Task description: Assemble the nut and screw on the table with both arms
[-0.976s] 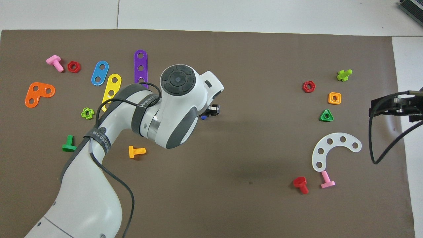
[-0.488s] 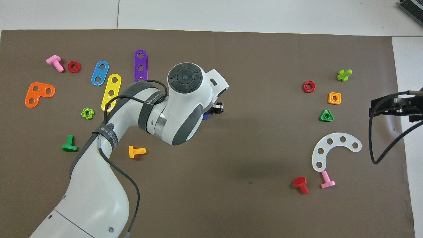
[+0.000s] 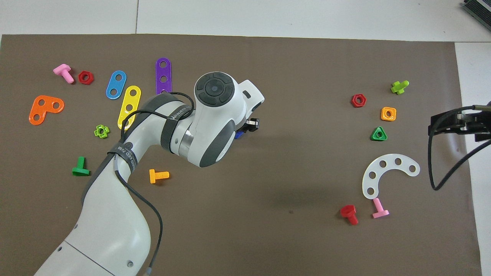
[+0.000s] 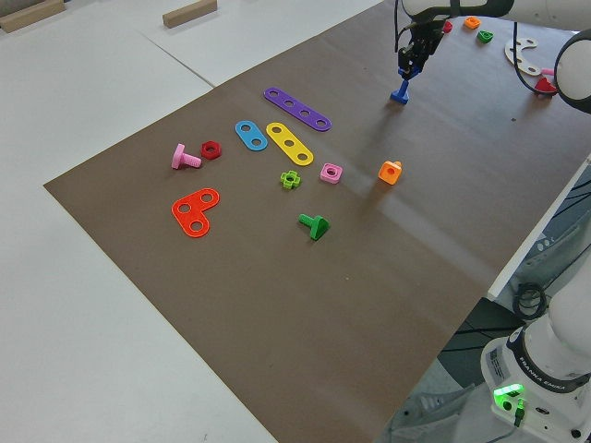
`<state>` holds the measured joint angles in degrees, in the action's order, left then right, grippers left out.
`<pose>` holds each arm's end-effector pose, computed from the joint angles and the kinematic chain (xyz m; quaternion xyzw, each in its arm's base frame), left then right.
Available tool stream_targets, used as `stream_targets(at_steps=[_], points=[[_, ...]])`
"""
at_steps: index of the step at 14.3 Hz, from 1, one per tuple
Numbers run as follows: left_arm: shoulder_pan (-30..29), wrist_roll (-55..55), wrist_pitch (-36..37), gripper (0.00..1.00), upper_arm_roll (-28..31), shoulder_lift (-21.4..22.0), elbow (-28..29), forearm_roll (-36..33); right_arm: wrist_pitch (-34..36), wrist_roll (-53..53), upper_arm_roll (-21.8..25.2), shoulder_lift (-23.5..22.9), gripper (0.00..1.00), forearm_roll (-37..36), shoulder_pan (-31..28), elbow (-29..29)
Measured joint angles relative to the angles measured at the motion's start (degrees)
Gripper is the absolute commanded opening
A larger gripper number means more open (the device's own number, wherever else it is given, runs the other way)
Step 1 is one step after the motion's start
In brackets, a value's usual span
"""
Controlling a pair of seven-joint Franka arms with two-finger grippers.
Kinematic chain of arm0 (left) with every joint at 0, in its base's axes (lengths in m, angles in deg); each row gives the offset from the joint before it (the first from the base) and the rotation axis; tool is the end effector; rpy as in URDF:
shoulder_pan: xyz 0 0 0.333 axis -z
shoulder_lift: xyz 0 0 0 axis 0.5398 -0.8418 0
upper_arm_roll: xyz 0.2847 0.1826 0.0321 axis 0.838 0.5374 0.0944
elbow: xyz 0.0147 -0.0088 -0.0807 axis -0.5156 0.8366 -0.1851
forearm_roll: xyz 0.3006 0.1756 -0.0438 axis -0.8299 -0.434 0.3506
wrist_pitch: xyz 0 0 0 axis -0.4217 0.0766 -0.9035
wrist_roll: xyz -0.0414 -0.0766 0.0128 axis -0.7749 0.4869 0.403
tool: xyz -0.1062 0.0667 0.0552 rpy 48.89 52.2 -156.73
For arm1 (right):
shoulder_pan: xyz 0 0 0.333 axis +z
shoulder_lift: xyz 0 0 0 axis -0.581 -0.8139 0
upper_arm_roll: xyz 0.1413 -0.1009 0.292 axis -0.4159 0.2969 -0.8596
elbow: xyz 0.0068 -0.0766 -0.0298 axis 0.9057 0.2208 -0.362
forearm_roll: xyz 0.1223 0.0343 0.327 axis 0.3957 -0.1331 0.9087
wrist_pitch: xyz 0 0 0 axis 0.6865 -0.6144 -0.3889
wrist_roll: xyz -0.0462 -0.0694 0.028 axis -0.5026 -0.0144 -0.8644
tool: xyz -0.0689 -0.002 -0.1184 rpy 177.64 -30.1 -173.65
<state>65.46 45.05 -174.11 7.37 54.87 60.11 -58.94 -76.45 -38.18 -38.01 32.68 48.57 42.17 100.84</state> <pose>0.5473 -0.3988 0.3789 0.9949 -0.0852 -0.0024 0.0544 0.4940 -0.0114 0.6239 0.9966 -0.0778 -0.0144 0.0217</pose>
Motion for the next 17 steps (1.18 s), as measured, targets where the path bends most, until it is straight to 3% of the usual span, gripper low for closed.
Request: stream_targets(at_steps=[17], points=[[0.00, 0.00, -1.30, 0.13, 0.19, -1.67, 0.10, -0.35, 0.00, 0.00, 0.00, 0.00, 1.00, 0.00, 0.00, 0.00]])
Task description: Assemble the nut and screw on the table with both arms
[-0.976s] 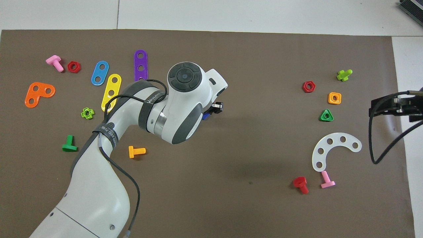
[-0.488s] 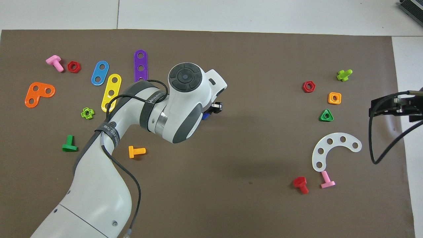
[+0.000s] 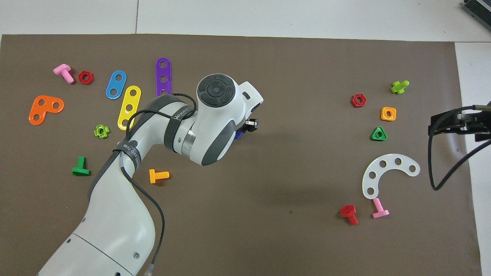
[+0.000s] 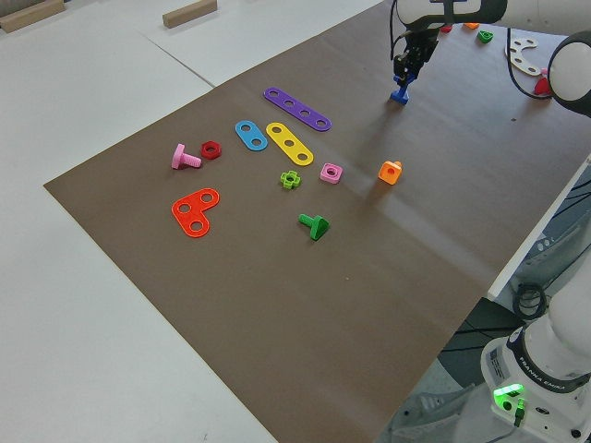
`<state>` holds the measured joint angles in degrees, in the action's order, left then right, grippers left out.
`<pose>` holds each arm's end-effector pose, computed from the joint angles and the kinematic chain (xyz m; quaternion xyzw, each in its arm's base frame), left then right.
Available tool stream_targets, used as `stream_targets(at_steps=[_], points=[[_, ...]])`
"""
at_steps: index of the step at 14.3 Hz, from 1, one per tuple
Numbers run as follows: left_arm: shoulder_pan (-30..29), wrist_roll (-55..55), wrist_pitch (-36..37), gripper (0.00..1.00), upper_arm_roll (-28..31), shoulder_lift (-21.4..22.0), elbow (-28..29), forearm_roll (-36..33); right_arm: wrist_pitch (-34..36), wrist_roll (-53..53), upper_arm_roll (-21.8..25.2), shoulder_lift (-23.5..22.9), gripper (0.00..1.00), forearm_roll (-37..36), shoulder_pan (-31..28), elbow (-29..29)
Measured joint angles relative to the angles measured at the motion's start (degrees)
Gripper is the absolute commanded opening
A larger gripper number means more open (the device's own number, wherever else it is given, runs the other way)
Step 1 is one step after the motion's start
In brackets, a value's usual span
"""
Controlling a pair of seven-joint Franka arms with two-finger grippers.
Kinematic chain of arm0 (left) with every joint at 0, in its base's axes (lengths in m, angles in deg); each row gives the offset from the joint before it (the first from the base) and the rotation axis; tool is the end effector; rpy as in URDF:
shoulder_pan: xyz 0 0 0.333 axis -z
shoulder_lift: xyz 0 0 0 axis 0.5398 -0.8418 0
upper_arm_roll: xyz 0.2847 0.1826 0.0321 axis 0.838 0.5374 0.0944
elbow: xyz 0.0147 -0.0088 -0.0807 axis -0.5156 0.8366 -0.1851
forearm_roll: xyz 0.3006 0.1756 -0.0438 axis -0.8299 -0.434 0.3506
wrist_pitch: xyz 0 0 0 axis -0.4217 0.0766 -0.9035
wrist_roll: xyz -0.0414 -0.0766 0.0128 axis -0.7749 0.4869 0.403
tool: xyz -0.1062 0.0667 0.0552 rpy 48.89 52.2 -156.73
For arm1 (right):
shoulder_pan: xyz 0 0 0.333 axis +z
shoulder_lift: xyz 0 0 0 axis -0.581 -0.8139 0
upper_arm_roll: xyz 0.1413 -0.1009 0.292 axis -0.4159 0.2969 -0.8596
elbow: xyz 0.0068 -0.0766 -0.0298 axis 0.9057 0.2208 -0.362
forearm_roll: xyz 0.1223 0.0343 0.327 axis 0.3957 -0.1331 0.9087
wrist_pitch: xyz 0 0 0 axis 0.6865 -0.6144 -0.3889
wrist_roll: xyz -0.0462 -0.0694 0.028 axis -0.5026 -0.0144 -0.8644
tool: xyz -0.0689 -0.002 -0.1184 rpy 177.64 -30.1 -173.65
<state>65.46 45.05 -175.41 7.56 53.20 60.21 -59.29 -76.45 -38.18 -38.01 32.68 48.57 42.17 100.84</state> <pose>0.5519 -0.3988 0.3603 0.9952 -0.0840 -0.0043 0.0495 0.4940 -0.0114 0.6239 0.9966 -0.0778 -0.0144 0.0217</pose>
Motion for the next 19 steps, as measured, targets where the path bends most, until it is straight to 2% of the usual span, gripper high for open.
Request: stream_targets(at_steps=[17, 19], points=[[0.00, 0.00, 1.52, 0.15, -0.08, -0.49, 0.02, 0.00, 0.00, 0.00, 0.00, 0.00, 1.00, 0.00, 0.00, 0.00], [0.01, 0.00, 1.39, 0.19, -0.14, -0.66, 0.01, -0.02, 0.00, 0.00, 0.00, 0.00, 1.00, 0.00, 0.00, 0.00]])
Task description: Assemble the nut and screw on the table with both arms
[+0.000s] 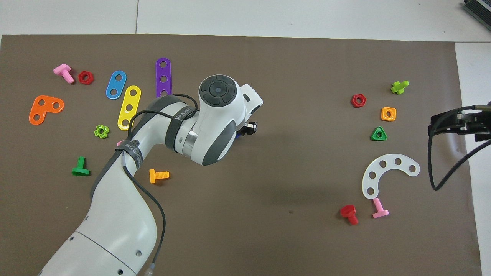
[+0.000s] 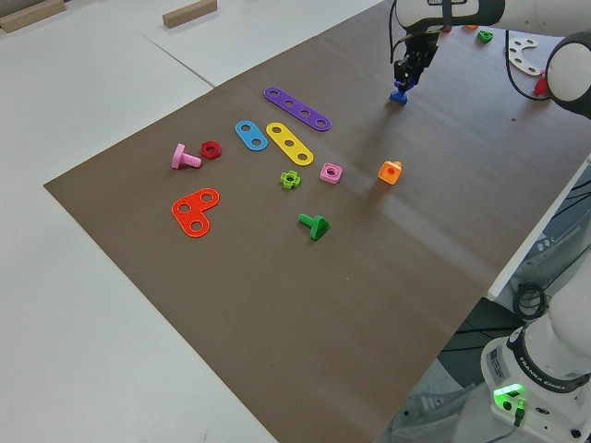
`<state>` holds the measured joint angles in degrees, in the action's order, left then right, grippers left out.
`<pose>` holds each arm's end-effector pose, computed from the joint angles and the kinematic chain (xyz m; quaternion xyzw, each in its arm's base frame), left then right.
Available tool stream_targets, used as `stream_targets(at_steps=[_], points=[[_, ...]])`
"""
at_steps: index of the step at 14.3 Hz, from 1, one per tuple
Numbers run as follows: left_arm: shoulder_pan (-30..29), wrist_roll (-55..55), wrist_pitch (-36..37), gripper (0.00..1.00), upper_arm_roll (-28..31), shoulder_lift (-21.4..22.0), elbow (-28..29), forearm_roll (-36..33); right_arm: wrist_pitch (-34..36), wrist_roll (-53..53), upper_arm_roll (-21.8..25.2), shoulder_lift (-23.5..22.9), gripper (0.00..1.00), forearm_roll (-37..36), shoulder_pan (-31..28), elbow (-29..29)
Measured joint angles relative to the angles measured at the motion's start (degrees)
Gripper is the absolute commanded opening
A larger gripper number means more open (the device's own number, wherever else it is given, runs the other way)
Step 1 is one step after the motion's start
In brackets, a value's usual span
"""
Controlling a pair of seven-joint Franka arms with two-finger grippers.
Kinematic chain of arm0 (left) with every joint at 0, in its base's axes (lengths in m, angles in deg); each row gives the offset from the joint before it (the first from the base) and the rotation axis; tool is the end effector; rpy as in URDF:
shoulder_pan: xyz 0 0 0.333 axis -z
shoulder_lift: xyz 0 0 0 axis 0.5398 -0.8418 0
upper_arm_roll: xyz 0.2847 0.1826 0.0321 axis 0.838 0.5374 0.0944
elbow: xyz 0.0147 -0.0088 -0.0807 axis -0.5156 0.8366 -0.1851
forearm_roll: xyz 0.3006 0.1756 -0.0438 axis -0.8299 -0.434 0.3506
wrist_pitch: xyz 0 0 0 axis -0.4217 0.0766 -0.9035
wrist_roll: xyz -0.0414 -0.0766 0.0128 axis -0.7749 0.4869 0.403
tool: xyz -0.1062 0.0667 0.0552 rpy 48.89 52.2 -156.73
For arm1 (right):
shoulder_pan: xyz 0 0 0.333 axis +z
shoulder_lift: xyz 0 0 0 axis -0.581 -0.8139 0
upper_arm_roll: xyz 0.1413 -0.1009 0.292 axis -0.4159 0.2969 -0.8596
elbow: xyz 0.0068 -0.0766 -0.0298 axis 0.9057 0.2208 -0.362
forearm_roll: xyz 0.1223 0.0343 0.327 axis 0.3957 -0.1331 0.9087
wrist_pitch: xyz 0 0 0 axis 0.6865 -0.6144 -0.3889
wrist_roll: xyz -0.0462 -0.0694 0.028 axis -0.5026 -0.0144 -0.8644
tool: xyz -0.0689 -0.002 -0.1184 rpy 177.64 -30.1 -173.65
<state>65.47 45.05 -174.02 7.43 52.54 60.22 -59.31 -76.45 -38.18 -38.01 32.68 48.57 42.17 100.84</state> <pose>0.5484 -0.3983 0.3503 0.9953 -0.0854 -0.0203 0.0413 0.4940 -0.0114 0.6239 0.9966 -0.0778 -0.0144 0.0217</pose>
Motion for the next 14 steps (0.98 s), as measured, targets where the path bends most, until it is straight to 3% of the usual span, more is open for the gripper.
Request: stream_targets(at_steps=[2, 6, 14], points=[[0.00, 0.00, -0.20, 0.53, 0.01, -0.02, 0.00, -0.01, 0.00, 0.00, 0.00, 0.00, 1.00, 0.00, 0.00, 0.00], [0.00, 0.00, -0.93, 0.79, 0.03, -0.08, 0.00, -0.06, 0.00, 0.00, 0.00, 0.00, 1.00, 0.00, 0.00, 0.00], [-2.44, 0.00, 2.71, 0.77, 1.41, 0.10, -2.89, -0.19, 0.00, 0.00, 0.00, 0.00, 1.00, 0.00, 0.00, 0.00]])
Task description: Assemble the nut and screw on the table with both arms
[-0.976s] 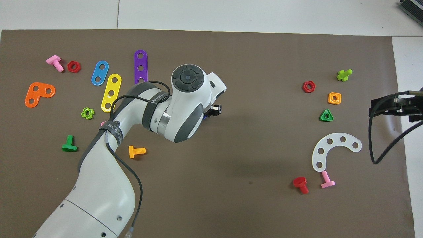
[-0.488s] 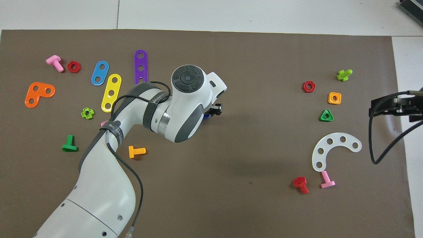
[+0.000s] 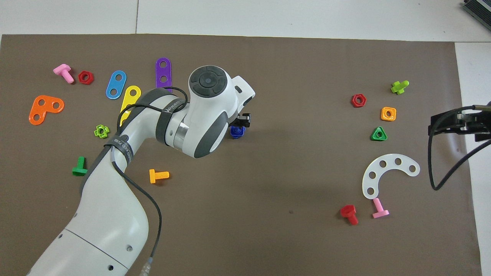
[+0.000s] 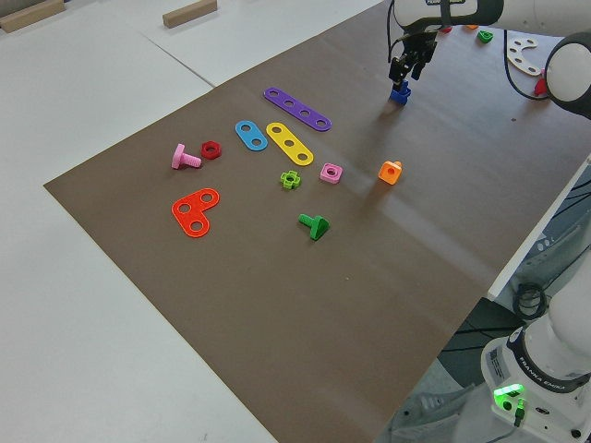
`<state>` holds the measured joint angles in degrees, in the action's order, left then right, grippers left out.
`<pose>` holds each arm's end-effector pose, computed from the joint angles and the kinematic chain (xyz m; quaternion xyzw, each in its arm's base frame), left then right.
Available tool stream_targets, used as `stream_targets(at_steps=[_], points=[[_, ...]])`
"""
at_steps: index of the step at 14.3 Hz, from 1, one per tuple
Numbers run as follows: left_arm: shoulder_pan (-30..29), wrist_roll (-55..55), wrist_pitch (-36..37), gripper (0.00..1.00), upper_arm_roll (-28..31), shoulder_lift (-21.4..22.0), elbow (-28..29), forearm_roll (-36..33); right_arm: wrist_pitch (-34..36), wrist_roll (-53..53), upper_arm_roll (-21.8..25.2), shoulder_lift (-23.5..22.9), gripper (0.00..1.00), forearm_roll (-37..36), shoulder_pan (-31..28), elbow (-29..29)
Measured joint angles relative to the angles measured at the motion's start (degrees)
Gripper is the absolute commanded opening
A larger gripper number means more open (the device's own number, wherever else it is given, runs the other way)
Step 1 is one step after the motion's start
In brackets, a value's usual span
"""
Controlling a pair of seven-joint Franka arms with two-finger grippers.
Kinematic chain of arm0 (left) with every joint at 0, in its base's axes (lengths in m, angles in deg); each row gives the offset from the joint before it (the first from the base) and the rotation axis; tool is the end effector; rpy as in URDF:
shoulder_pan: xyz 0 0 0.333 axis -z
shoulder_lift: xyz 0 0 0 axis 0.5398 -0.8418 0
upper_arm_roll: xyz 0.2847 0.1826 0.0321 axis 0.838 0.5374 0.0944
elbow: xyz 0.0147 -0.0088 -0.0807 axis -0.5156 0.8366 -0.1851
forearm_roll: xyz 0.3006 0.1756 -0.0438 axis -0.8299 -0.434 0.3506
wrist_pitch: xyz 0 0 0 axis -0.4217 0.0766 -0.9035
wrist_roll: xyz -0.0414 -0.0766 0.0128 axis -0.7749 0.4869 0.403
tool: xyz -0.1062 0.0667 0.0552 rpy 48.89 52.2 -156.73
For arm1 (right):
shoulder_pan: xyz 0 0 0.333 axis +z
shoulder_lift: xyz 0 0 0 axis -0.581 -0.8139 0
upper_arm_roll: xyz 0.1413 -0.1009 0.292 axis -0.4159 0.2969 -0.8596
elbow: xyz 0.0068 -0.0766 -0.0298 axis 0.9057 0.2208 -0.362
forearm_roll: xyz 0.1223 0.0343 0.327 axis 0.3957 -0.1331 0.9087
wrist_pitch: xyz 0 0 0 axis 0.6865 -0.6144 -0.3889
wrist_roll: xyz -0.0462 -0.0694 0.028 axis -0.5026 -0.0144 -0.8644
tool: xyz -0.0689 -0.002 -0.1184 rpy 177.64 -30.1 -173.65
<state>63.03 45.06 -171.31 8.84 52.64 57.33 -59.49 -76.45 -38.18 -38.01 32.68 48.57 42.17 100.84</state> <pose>0.5764 -0.3653 0.3686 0.9977 -0.0562 -0.0136 0.0367 0.4940 -0.0114 0.6239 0.9966 -0.0778 -0.0144 0.0217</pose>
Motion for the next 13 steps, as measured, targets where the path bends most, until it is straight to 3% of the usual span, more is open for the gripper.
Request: stream_targets(at_steps=[4, 9, 13], points=[[-11.11, 6.64, 5.35, 0.77, 0.28, 4.82, -3.30, -0.13, 0.00, 0.00, 0.00, 0.00, 1.00, 0.00, 0.00, 0.00], [-25.10, 21.24, 12.80, 0.77, 0.44, 13.06, -1.55, -0.16, 0.00, 0.00, 0.00, 0.00, 1.00, 0.00, 0.00, 0.00], [-28.95, 23.85, 16.25, 0.77, 0.54, 17.46, 1.70, -4.53, 0.00, 0.00, 0.00, 0.00, 1.00, 0.00, 0.00, 0.00]])
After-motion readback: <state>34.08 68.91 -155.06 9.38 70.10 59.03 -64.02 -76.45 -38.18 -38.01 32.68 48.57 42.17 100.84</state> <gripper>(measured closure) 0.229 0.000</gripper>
